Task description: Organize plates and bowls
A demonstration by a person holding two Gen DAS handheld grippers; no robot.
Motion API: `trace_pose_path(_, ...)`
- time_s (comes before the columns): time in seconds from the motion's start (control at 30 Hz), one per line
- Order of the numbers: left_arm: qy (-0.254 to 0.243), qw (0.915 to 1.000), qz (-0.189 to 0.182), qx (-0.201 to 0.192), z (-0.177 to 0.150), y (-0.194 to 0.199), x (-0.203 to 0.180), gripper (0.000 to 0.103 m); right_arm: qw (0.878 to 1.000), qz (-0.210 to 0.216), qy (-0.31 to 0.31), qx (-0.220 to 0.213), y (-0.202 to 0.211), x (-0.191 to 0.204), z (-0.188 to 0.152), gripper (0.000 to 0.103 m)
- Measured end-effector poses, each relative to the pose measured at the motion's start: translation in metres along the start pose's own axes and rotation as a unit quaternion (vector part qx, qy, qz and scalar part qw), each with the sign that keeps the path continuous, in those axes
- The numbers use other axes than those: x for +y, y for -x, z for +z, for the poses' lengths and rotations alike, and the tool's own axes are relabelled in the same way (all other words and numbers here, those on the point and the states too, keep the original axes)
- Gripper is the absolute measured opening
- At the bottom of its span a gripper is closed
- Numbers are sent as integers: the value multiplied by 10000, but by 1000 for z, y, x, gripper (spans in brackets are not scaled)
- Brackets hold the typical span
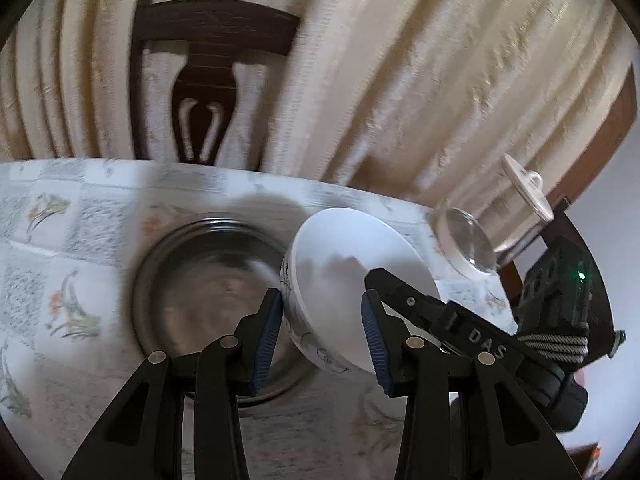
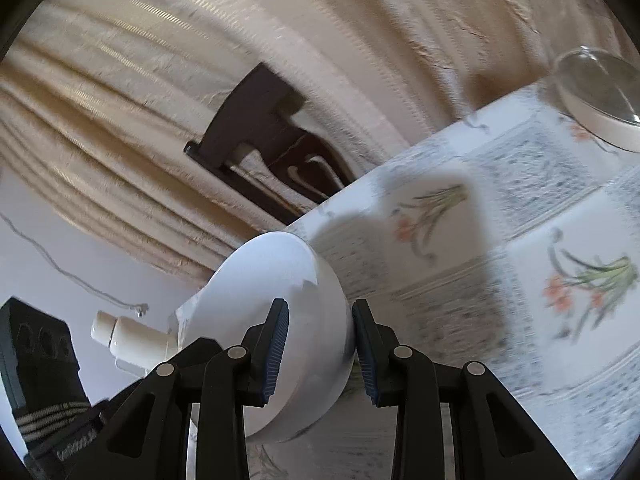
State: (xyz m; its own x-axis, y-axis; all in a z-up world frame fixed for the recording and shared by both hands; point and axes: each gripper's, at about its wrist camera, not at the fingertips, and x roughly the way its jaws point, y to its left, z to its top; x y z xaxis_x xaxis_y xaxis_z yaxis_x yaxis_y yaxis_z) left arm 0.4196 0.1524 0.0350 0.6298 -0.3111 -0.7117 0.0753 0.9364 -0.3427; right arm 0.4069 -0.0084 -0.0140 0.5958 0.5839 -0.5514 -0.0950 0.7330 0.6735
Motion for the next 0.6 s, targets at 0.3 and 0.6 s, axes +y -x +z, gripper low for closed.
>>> trace_pose_path(0.3,237,9997,44,59,-7,3,44,42,9974,-383,600,-81,-21,25,-23,35)
trace_pose_path(0.6,401,9989,16,253,-13,-11,65,42,9938,-588,930,-169,-27,30,-30,35)
